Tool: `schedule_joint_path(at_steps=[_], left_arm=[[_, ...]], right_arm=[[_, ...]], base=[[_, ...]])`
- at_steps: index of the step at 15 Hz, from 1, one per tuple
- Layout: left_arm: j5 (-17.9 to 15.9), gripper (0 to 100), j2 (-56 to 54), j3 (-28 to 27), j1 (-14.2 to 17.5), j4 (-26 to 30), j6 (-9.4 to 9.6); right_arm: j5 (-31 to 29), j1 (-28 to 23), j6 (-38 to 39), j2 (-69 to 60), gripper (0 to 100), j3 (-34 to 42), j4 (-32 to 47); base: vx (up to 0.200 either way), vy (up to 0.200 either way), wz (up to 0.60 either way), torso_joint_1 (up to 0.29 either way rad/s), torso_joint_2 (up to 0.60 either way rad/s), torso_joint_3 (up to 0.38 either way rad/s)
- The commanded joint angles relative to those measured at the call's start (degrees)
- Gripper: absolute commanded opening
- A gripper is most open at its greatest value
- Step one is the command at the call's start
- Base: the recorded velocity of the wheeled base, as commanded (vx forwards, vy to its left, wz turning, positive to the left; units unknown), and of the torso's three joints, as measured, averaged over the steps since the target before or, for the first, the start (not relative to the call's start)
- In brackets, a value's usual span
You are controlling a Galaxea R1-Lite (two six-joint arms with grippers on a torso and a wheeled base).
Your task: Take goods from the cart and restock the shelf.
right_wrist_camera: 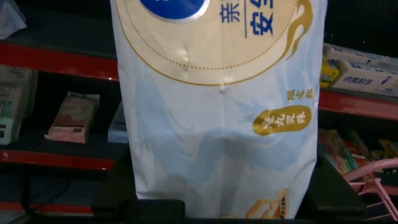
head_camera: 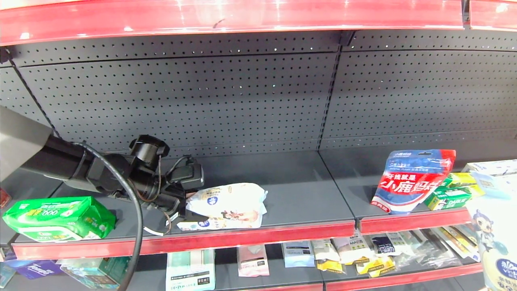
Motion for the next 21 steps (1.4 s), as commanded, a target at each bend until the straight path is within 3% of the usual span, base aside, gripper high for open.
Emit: schedule_joint_path(at_steps=[1, 13, 16, 21], left_arm=[[0.06, 0, 0.17, -0.14, 0.10, 0.19, -0.09], [0.76, 0, 0.70, -0.75, 0.10, -0.43, -0.88], [0.67, 0, 1.57, -0.58, 0.01, -3.77, -0.88], [0.94, 0, 1.31, 0.21, 0.01, -3.85, -1.41]], right_arm=[[0.01, 0.00, -0.04, -0.02, 0, -0.02, 0.02], [0.01, 0.00, -0.04, -0.02, 0, -0.02, 0.02], [0.01, 0.00, -0.04, -0.02, 0, -0.02, 0.02], [0.01, 0.00, -0.04, -0.02, 0, -0.02, 0.02]], base=[[0.000, 0.000, 0.00, 0.000, 0.00, 0.000], [0.000, 0.000, 0.00, 0.000, 0.00, 0.000], [0.000, 0.000, 0.00, 0.000, 0.00, 0.000], [0.000, 0.000, 0.00, 0.000, 0.00, 0.000]])
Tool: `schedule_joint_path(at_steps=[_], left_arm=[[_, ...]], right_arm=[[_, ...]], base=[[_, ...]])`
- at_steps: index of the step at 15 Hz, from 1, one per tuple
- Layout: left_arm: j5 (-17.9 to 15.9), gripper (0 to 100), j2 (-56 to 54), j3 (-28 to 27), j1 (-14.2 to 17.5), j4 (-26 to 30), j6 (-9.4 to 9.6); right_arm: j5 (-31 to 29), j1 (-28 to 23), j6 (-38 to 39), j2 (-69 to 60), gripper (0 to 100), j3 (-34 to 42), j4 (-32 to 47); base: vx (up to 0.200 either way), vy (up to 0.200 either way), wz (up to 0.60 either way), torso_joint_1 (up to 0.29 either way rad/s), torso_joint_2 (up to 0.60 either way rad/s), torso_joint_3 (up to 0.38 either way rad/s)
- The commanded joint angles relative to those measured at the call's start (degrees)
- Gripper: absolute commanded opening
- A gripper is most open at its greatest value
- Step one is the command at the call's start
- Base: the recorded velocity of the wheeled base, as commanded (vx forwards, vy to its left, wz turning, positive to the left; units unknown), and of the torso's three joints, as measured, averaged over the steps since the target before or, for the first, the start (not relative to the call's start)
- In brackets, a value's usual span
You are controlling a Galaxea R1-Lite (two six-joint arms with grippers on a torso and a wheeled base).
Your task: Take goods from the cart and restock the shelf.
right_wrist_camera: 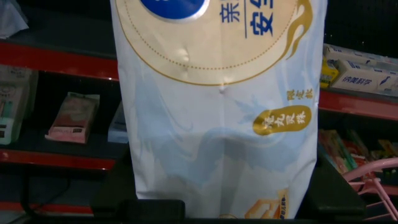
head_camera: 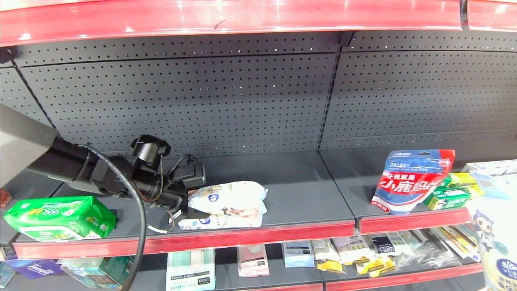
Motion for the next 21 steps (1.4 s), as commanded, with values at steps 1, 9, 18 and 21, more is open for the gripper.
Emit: schedule_joint_path(at_steps=[1, 9, 18, 21], left_arm=[[0.43, 0, -0.09, 0.19, -0.08, 0.13, -0.07], [0.95, 100, -2.81, 0.63, -2.80, -0.22, -11.58], [0.43, 100, -4.92, -0.78, -0.69, -0.48, -12.02], [-0.45, 100, -8.44, -0.51, 0.71, -0.22, -12.55]], right_arm=[[0.01, 0.00, -0.04, -0.02, 0, -0.01, -0.01], [0.01, 0.00, -0.04, -0.02, 0, -0.01, -0.01], [0.01, 0.00, -0.12, -0.02, 0, -0.01, -0.01], [0.01, 0.00, -0.04, -0.02, 0, -0.01, -0.01]], base=[[0.000, 0.000, 0.00, 0.000, 0.00, 0.000], [0.000, 0.000, 0.00, 0.000, 0.00, 0.000], [0.000, 0.000, 0.00, 0.000, 0.00, 0.000], [0.000, 0.000, 0.00, 0.000, 0.00, 0.000]])
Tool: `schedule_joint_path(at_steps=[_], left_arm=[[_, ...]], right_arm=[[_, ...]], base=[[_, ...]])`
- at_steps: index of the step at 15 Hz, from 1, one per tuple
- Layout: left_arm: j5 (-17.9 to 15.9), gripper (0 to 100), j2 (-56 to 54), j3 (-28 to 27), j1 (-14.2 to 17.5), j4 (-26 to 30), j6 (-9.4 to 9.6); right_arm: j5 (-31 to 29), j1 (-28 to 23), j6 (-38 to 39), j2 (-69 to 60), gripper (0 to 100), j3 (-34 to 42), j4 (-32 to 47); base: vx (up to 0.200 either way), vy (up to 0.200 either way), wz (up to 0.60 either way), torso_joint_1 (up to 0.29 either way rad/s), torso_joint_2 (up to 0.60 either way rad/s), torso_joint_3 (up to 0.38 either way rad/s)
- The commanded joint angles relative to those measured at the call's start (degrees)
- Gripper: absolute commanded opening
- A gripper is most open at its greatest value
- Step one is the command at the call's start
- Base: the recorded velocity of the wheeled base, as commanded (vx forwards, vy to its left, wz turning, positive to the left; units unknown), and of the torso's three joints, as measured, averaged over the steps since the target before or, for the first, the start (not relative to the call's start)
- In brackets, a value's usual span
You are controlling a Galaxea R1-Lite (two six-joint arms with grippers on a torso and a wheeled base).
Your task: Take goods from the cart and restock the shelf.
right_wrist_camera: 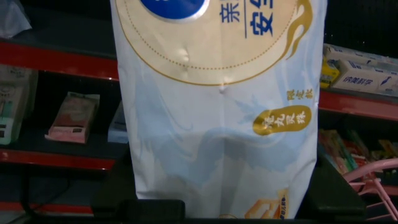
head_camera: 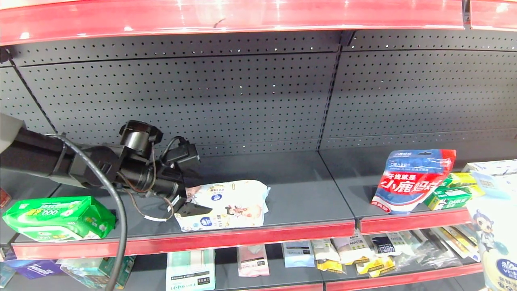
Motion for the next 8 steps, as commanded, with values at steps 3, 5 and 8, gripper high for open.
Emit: schedule_joint_path(at_steps=[3, 5, 8], left_arm=[[-1.15, 100, -5.63, 0.91, 0.89, 0.00, -5.10], [-1.50, 100, -7.30, 0.91, 0.98, -0.09, -7.38], [0.52, 100, -10.55, 2.32, 2.47, -3.52, -13.36]], right_arm=[[-0.07, 0.00, -0.04, 0.06, 0, -0.01, -0.01], [-0.16, 0.00, -0.04, -0.02, 0, -0.01, -0.01], [-0.25, 0.00, -0.04, -0.02, 0, -0.10, -0.01]], base=[[0.000, 0.000, 0.00, 0.000, 0.00, 0.000], [0.000, 0.000, 0.00, 0.000, 0.00, 0.000], [0.000, 0.000, 0.00, 0.000, 0.00, 0.000]])
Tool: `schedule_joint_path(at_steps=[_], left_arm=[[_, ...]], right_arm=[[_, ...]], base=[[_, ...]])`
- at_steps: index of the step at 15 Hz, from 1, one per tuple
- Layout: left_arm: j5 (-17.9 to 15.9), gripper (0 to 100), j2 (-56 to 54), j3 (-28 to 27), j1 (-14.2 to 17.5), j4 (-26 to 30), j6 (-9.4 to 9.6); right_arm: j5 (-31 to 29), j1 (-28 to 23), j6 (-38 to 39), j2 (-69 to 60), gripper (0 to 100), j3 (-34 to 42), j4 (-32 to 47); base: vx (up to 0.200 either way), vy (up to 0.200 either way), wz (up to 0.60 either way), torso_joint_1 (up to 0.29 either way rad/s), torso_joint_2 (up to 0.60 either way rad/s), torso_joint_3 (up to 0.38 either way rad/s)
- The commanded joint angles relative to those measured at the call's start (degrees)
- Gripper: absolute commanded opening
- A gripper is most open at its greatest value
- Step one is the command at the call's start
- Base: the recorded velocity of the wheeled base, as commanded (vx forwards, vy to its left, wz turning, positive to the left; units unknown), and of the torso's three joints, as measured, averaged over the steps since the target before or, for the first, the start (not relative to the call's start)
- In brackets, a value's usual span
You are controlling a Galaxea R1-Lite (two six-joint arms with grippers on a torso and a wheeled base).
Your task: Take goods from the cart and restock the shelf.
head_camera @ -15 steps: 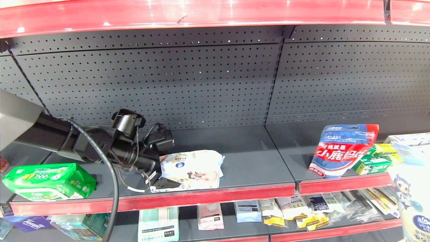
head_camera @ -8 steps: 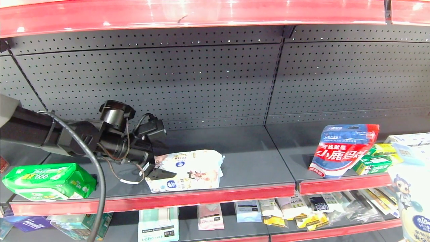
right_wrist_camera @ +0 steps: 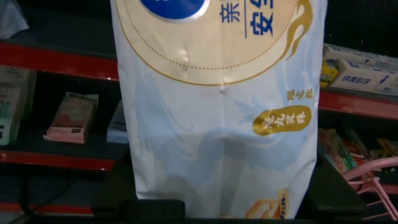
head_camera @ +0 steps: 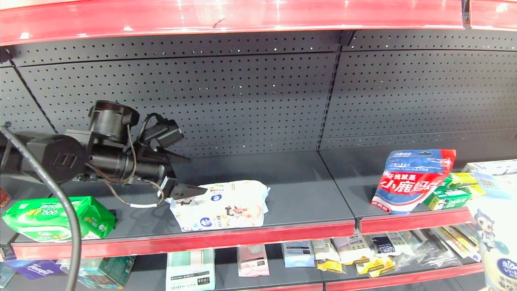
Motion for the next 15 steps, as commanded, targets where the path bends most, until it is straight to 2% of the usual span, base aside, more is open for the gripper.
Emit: schedule_joint_path(at_steps=[1, 2, 3, 4, 5, 6, 7, 8, 9, 11, 12, 15], left_arm=[[4.65, 100, -3.92, 4.14, 2.32, -6.01, -1.84], [10.71, 100, -5.33, 8.10, 3.55, -11.99, -4.04], [10.71, 100, -5.33, 8.10, 3.55, -11.99, -4.04], [22.58, 100, -6.65, 13.55, 3.90, -23.68, -13.89], [29.43, 100, -6.82, 14.78, 3.73, -29.13, -19.77], [34.36, 100, -7.88, 15.74, 3.47, -32.38, -24.43], [36.20, 100, -10.60, 16.97, 3.47, -32.65, -27.77], [36.29, 100, -15.79, 19.35, 3.64, -30.71, -31.11], [36.11, 100, -22.29, 22.34, 3.73, -27.20, -32.52], [33.48, 100, -34.33, 26.82, 3.73, -19.02, -33.57], [31.28, 100, -46.29, 30.51, 3.82, -10.32, -34.01], [27.41, 100, -64.92, 31.92, 3.73, 5.68, -34.01]], right_arm=[[-0.05, 0.00, -0.04, 0.06, 0, -0.07, -0.01], [-0.22, 0.00, -0.04, 0.06, 0, -0.07, -0.01], [-0.22, 0.00, -0.04, 0.06, 0, -0.07, -0.01], [-0.75, 0.00, -0.04, -0.02, 0, -0.07, -0.01], [-0.75, 0.00, -0.04, -0.02, 0, -0.07, -0.01], [-0.75, 0.00, -0.04, -0.02, 0, -0.07, -0.01], [-0.84, 0.00, 0.05, 0.06, 0, -0.07, -0.01], [-0.84, 0.00, 0.32, -0.02, 0, 0.01, -0.01], [-0.84, 0.00, 0.49, -0.02, 0, 0.01, -0.01], [-0.75, 0.00, 0.40, -0.02, 0, 0.01, -0.01], [-0.40, 0.00, 0.23, -0.02, 0, 0.01, -0.01], [-0.48, 0.00, 0.49, -0.02, 0, 0.01, -0.01]], base=[[0.000, 0.000, 0.00, 0.000, 0.00, 0.000], [0.000, 0.000, 0.00, 0.000, 0.00, 0.000], [0.000, 0.000, 0.00, 0.000, 0.00, 0.000], [0.000, 0.000, 0.00, 0.000, 0.00, 0.000], [0.000, 0.000, 0.00, 0.000, 0.00, 0.000], [0.000, 0.000, 0.00, 0.000, 0.00, 0.000], [0.000, 0.000, 0.00, 0.000, 0.00, 0.000], [0.000, 0.000, 0.00, 0.000, 0.00, 0.000], [0.000, 0.000, 0.00, 0.000, 0.00, 0.000], [0.000, 0.000, 0.00, 0.000, 0.00, 0.000], [0.000, 0.000, 0.00, 0.000, 0.00, 0.000], [0.000, 0.000, 0.00, 0.000, 0.00, 0.000]])
